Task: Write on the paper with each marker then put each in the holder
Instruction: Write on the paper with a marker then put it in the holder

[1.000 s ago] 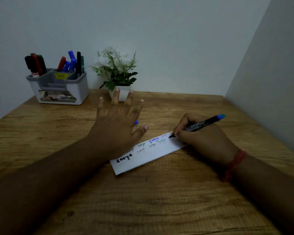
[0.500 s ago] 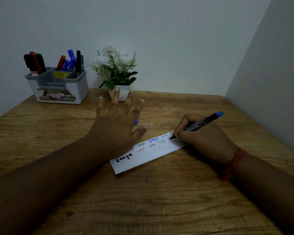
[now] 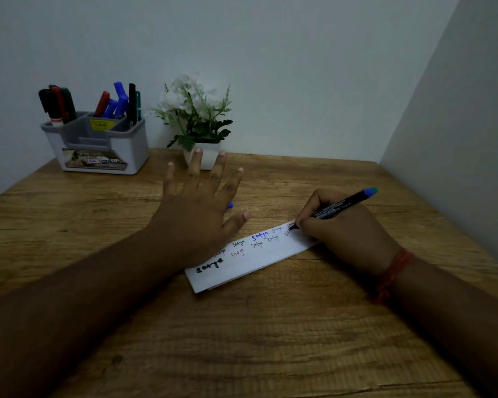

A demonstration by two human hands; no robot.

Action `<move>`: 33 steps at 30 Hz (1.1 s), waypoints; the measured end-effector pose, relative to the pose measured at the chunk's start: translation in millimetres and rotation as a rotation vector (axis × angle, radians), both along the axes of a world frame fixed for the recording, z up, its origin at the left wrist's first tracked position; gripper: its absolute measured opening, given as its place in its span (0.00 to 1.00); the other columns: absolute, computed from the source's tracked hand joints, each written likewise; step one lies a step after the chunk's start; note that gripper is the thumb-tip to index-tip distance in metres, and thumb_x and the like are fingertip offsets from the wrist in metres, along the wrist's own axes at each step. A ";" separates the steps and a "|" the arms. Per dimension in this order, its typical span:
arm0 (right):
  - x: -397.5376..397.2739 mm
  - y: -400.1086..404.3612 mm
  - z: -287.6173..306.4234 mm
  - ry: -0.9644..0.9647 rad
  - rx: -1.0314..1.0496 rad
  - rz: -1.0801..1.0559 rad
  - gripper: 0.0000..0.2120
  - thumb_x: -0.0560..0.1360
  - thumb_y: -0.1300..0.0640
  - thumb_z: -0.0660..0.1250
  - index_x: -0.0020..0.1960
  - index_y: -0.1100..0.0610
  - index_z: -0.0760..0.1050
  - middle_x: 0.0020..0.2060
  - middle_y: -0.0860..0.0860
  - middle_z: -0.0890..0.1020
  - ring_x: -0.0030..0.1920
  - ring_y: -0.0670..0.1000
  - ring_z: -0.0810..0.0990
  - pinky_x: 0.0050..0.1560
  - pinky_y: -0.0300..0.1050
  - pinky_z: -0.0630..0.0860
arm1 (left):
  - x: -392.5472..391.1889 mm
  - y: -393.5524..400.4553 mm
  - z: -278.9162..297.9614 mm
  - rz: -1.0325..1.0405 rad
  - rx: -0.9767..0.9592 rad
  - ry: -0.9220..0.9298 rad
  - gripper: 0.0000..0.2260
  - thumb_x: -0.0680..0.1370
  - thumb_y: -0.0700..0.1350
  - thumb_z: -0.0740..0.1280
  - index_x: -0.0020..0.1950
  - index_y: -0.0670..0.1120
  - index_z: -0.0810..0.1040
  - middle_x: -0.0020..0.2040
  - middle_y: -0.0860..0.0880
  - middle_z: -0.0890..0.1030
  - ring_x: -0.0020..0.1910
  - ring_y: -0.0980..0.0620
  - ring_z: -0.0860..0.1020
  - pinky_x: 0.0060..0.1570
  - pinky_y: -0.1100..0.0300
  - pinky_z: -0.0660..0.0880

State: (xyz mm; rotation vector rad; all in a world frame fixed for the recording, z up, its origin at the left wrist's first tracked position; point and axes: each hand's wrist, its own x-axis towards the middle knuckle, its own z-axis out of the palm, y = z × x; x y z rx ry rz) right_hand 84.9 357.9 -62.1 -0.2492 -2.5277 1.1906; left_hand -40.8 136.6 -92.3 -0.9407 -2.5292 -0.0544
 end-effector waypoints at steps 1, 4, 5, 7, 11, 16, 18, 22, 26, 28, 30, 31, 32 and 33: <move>-0.2 -0.1 -0.3 0.003 0.006 0.001 0.04 0.73 0.61 0.72 0.40 0.55 0.81 0.40 0.46 0.86 0.42 0.43 0.84 0.37 0.36 0.78 | 0.0 0.2 0.2 0.001 -0.002 0.004 0.35 0.76 0.70 0.34 0.80 0.57 0.39 0.80 0.50 0.35 0.77 0.42 0.31 0.72 0.31 0.41; -0.3 0.5 -0.3 0.005 0.017 0.004 0.04 0.72 0.61 0.73 0.39 0.55 0.81 0.39 0.46 0.86 0.42 0.43 0.84 0.36 0.36 0.78 | 0.3 0.7 0.7 -0.003 0.000 -0.001 0.35 0.76 0.71 0.34 0.80 0.56 0.40 0.80 0.50 0.36 0.77 0.42 0.32 0.72 0.30 0.42; -0.4 1.3 0.3 0.003 0.013 0.006 0.04 0.72 0.61 0.73 0.39 0.56 0.81 0.39 0.46 0.86 0.42 0.44 0.84 0.36 0.36 0.78 | 0.2 0.7 0.9 -0.005 0.003 -0.003 0.35 0.76 0.71 0.34 0.80 0.56 0.40 0.80 0.50 0.36 0.77 0.42 0.32 0.72 0.30 0.42; -0.3 2.4 1.1 -0.004 0.000 0.012 0.04 0.72 0.61 0.72 0.39 0.56 0.80 0.39 0.47 0.86 0.42 0.45 0.83 0.36 0.36 0.78 | -0.1 0.5 0.8 -0.006 0.002 -0.004 0.36 0.75 0.71 0.33 0.80 0.57 0.40 0.80 0.50 0.36 0.77 0.42 0.32 0.72 0.30 0.42; 0.0 2.3 0.8 -0.001 -0.019 0.013 0.04 0.72 0.61 0.72 0.39 0.56 0.81 0.40 0.48 0.86 0.42 0.46 0.84 0.37 0.38 0.78 | -1.3 0.3 0.0 -0.009 0.001 -0.003 0.35 0.75 0.71 0.32 0.79 0.57 0.38 0.80 0.50 0.35 0.77 0.43 0.31 0.72 0.30 0.41; -0.7 2.4 -0.2 0.013 -0.009 0.001 0.05 0.73 0.61 0.72 0.39 0.56 0.81 0.39 0.47 0.86 0.42 0.44 0.83 0.36 0.33 0.77 | -1.9 1.0 -0.5 -0.007 0.000 -0.009 0.36 0.75 0.71 0.32 0.80 0.57 0.38 0.80 0.50 0.35 0.77 0.43 0.31 0.72 0.31 0.40; -1.0 2.9 0.0 0.011 -0.006 -0.007 0.05 0.73 0.61 0.72 0.39 0.56 0.81 0.39 0.47 0.86 0.42 0.44 0.83 0.36 0.33 0.76 | -1.6 0.6 -0.9 -0.008 0.004 -0.014 0.35 0.75 0.71 0.33 0.80 0.57 0.38 0.80 0.51 0.34 0.76 0.43 0.30 0.72 0.31 0.39; -1.0 2.6 0.1 0.008 0.005 -0.020 0.04 0.73 0.61 0.71 0.39 0.56 0.81 0.40 0.48 0.86 0.42 0.45 0.83 0.37 0.38 0.79 | -0.8 -0.1 0.0 -0.007 0.001 -0.011 0.35 0.76 0.71 0.34 0.80 0.57 0.38 0.80 0.50 0.34 0.77 0.43 0.30 0.72 0.32 0.39; -0.1 2.1 0.0 0.009 0.025 -0.014 0.04 0.72 0.61 0.71 0.39 0.56 0.80 0.38 0.48 0.85 0.37 0.42 0.81 0.30 0.32 0.73 | -0.8 0.0 0.7 -0.008 -0.003 -0.014 0.35 0.76 0.71 0.34 0.79 0.57 0.37 0.80 0.51 0.33 0.76 0.43 0.30 0.72 0.31 0.39; -0.3 2.1 -0.4 0.008 0.025 -0.016 0.04 0.72 0.61 0.71 0.39 0.55 0.80 0.38 0.47 0.85 0.38 0.42 0.82 0.32 0.33 0.74 | -0.5 0.4 0.5 -0.007 -0.001 -0.014 0.35 0.76 0.71 0.34 0.80 0.57 0.38 0.80 0.50 0.34 0.76 0.43 0.30 0.72 0.31 0.39; -1.4 2.9 -0.4 0.006 0.013 -0.034 0.04 0.73 0.60 0.72 0.39 0.55 0.80 0.39 0.46 0.86 0.41 0.43 0.83 0.35 0.35 0.77 | -0.4 0.7 0.7 -0.002 -0.005 -0.005 0.35 0.76 0.71 0.34 0.80 0.57 0.38 0.80 0.50 0.34 0.77 0.42 0.30 0.72 0.31 0.40; -1.9 3.2 -0.3 0.001 0.009 -0.044 0.04 0.73 0.60 0.72 0.39 0.55 0.80 0.39 0.45 0.86 0.42 0.43 0.83 0.36 0.36 0.78 | -0.2 0.7 0.7 0.000 -0.007 0.001 0.35 0.76 0.70 0.35 0.80 0.57 0.38 0.80 0.50 0.34 0.77 0.42 0.30 0.72 0.31 0.40; -2.3 3.4 -0.3 -0.004 0.011 -0.051 0.04 0.73 0.59 0.72 0.39 0.54 0.80 0.39 0.45 0.86 0.42 0.43 0.83 0.36 0.36 0.78 | -0.3 0.5 0.7 0.001 -0.007 0.004 0.34 0.76 0.70 0.35 0.80 0.57 0.38 0.80 0.50 0.34 0.77 0.42 0.30 0.72 0.31 0.40; -2.4 3.4 -0.3 -0.006 0.013 -0.052 0.03 0.73 0.59 0.72 0.40 0.54 0.81 0.39 0.45 0.86 0.41 0.42 0.83 0.36 0.35 0.78 | -0.3 0.4 0.7 -0.001 -0.005 0.003 0.34 0.76 0.70 0.35 0.80 0.57 0.38 0.80 0.50 0.34 0.77 0.43 0.30 0.72 0.31 0.40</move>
